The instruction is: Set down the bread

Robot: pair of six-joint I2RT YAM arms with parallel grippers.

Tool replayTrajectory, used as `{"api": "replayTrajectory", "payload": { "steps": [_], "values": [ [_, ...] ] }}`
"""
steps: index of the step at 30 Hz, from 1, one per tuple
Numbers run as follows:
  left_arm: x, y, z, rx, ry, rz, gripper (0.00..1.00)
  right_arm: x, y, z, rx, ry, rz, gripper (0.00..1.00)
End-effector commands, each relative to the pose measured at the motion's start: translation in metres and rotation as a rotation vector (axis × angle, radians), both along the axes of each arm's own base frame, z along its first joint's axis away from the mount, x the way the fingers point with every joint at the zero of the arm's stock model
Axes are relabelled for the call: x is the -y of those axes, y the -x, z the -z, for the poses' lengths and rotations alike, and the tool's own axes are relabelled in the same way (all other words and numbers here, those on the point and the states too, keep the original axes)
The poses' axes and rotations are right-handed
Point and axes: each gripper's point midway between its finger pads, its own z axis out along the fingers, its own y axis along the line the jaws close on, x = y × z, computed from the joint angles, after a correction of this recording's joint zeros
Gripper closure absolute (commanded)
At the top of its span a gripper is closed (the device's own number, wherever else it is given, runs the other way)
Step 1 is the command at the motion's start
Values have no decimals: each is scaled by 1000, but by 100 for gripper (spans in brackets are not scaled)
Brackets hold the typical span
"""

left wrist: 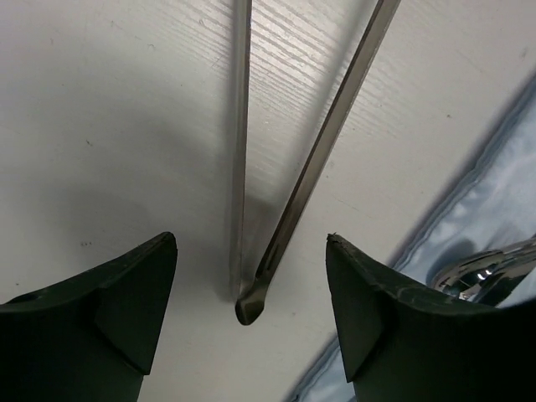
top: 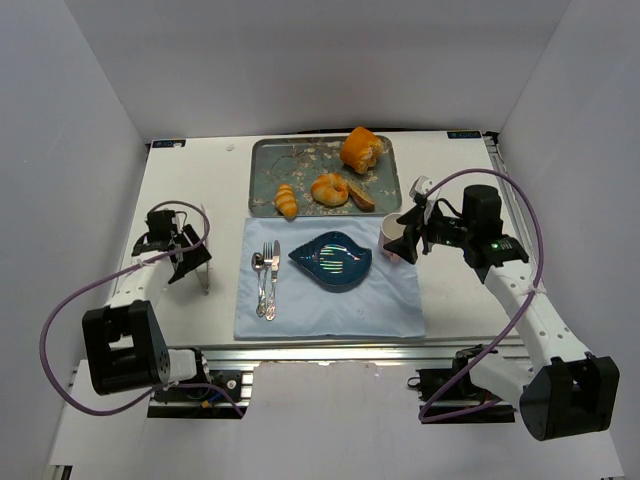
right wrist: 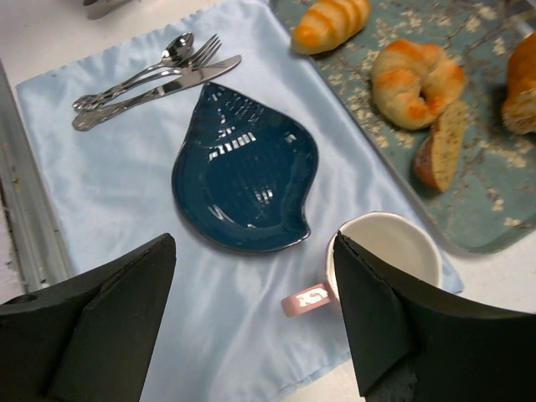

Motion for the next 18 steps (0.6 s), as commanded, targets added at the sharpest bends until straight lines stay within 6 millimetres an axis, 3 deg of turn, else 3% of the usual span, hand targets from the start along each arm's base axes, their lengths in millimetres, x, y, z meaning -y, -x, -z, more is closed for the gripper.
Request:
{"api": "replayTrajectory", "payload": {
  "steps": [1,4,9,12,18],
  "values": [
    [-11,-10,-9,-2,-63,26,18,-5,13,7,-60,-28,-42,19],
    [-12,-21,1,-31,-68,70,18,-6,11,5,-54,-42,-41,19],
    [3,-46,13,-31,-57,191,19,-7,9,8,-61,-41,-44,19],
    [2,-44,32,-120,-78,225,21,-8,8,8,-64,-45,-43,19],
    [-9,-31,45,-198,-130,214,27,-6,4,7,-55,-40,-28,19]
  ]
}}
